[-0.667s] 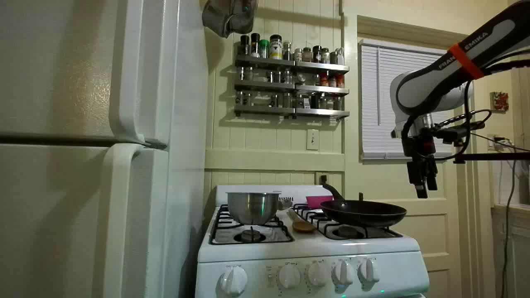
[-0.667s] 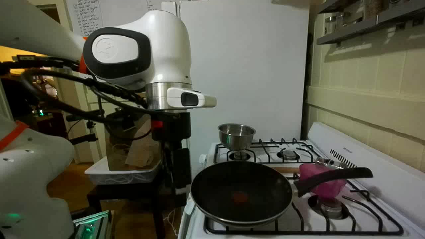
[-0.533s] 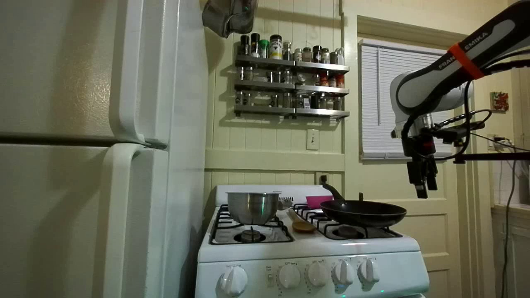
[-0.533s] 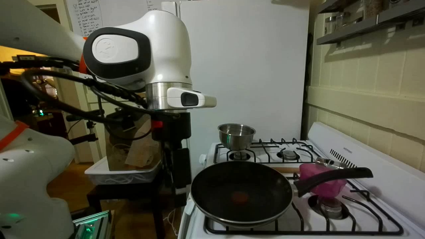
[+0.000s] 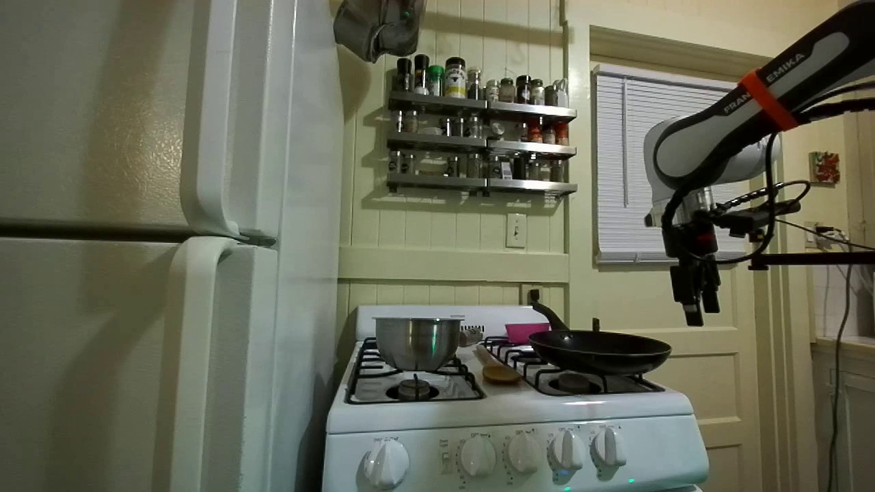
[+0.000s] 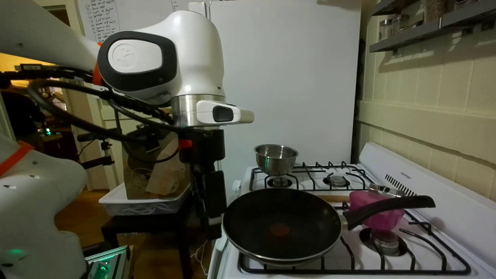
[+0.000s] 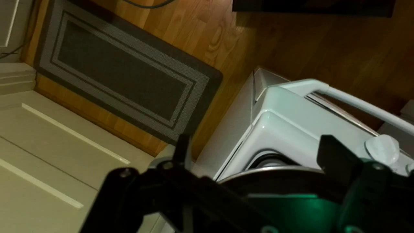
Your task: Pour the contents from the purple bowl into the pan then move the purple bowl to the left.
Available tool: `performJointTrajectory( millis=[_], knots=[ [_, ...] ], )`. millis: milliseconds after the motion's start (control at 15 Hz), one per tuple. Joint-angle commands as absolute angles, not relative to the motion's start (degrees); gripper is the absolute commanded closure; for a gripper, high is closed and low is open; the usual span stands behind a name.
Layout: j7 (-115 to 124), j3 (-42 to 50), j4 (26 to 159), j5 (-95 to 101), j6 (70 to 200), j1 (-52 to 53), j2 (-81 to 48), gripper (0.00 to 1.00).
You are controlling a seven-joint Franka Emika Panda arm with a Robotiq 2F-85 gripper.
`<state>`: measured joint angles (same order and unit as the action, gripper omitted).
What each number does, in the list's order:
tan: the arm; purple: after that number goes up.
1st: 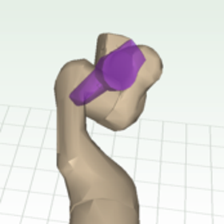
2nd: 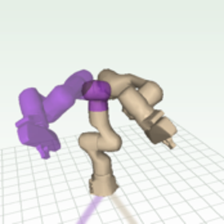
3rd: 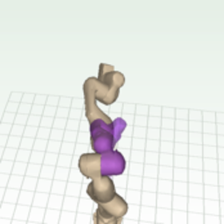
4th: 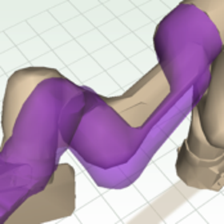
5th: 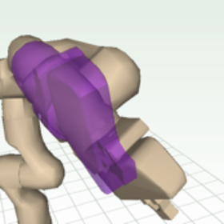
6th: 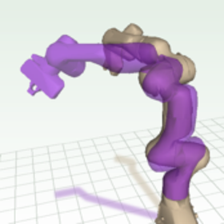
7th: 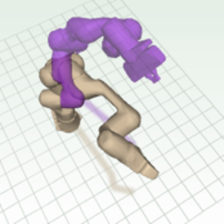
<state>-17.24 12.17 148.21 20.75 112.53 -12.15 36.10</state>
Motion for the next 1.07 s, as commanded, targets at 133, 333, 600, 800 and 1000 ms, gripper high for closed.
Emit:
performJointTrajectory(
  millis=[133, 333, 600, 800, 1000],
  knots=[
    [-19.9, 14.0, 136.7, 18.5, 120.9, -8.8, 24.7, 0.00],
    [-22.9, 14.3, 127.6, 15.1, 124.2, -6.7, 16.4, 0.00],
    [-31.9, 14.7, 115.5, 6.4, 124.1, -4.9, 5.3, 0.00],
    [-38.0, 13.3, 107.2, 0.0, 122.2, -5.8, -2.4, 0.00],
    [-43.3, 11.4, 100.4, -4.3, 121.5, -7.7, -8.8, 0.00]
  ],
)
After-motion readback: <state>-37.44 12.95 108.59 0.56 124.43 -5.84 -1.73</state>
